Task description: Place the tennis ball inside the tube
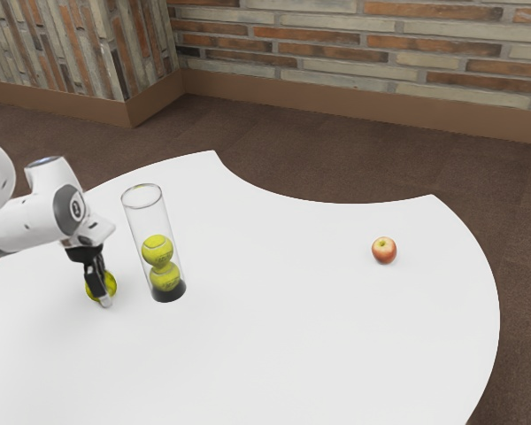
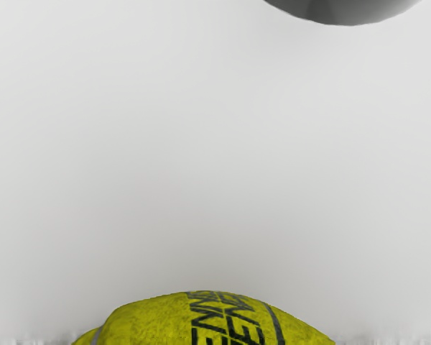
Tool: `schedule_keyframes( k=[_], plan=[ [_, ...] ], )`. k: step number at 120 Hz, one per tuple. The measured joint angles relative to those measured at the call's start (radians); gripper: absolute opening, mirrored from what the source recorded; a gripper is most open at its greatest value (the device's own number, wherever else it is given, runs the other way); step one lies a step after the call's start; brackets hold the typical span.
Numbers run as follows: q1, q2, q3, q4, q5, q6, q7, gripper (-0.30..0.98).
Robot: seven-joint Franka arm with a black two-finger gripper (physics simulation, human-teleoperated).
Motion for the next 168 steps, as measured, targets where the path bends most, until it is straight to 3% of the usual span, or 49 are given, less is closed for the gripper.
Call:
schedule_keyframes(
  k=[26,48,87,105,123,136,168],
  plan=[
    [0.001,0.001,0.0,0.002,-0.002,0.004,0.013,0.69],
    [0.002,-0.008,0.002,0.002,-0.002,0.003,0.021,0.45],
    [0.004,-0.019,0.004,0.006,0.0,0.004,0.027,0.38],
    [-0.026,-0.113,0.03,-0.012,0.009,-0.006,0.025,0.34],
    [-0.075,-0.244,0.106,-0.007,0.071,-0.047,0.018,0.32],
    [-0.069,-0.273,0.109,0.135,0.16,-0.152,-0.008,0.32],
    [-0.08,-0.265,-0.082,0.392,0.267,-0.343,-0.081,0.32]
  ],
)
